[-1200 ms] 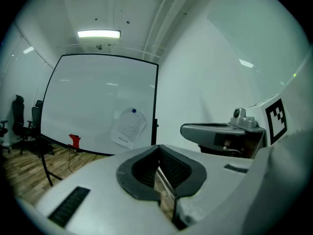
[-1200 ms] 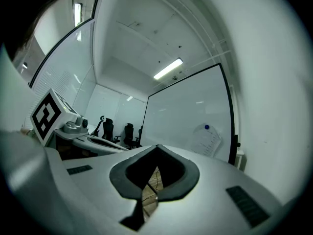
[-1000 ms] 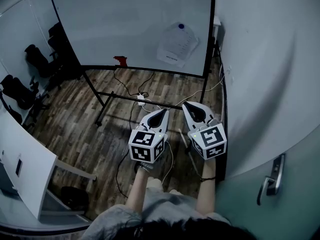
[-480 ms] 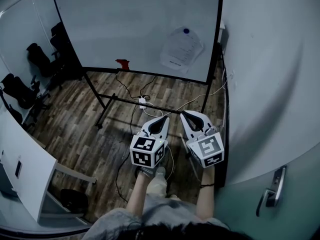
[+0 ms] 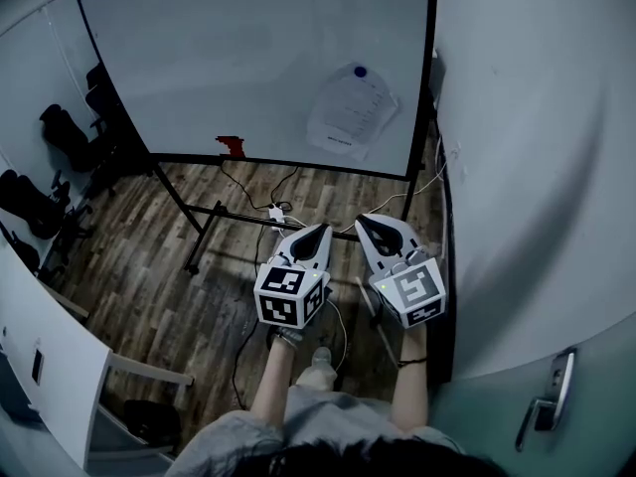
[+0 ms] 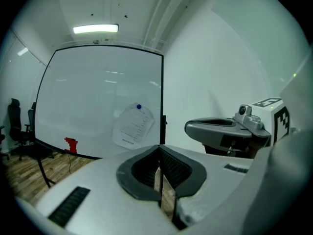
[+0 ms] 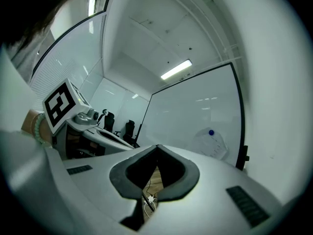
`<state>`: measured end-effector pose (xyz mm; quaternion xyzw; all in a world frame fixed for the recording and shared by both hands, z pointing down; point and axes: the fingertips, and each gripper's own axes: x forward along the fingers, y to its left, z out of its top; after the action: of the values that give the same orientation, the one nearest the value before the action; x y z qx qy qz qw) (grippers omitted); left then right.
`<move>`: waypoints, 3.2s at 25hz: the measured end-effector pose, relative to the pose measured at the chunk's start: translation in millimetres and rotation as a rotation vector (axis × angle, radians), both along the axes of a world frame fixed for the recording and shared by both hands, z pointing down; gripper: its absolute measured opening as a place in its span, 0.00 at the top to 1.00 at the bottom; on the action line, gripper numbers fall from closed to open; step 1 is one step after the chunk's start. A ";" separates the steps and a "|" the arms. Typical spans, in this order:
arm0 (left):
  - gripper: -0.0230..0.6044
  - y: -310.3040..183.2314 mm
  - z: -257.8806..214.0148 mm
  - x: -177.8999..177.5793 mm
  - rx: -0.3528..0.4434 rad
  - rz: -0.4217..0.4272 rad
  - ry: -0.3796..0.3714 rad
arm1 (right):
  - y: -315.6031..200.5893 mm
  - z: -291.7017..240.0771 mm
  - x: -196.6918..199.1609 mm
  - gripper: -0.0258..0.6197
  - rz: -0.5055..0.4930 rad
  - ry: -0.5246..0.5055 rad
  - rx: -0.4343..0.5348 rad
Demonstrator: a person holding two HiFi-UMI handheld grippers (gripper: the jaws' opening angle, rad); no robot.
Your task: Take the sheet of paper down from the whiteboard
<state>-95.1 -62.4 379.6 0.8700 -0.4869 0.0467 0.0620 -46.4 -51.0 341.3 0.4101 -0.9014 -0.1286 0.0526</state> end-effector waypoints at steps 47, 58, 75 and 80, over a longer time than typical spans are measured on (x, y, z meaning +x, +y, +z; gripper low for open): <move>0.95 -226.0 -19.5 34.2 0.092 0.155 0.044 | -216.7 1.1 65.3 0.96 0.232 -0.177 -0.039; 0.95 -280.2 -45.2 66.0 0.142 0.113 0.040 | -268.9 -1.8 105.4 0.96 0.228 -0.184 -0.058; 0.95 -335.3 -92.9 79.7 0.240 0.056 -0.094 | -305.7 -0.2 130.3 0.87 0.280 -0.199 -0.083; 0.90 -343.3 -106.4 82.3 0.275 0.048 -0.114 | -312.1 -1.7 130.1 0.86 0.282 -0.209 -0.096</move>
<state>-12.9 -405.7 273.2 0.8777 -0.4705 0.0302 -0.0864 83.7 -363.2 339.6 0.5408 -0.8405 -0.0334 -0.0041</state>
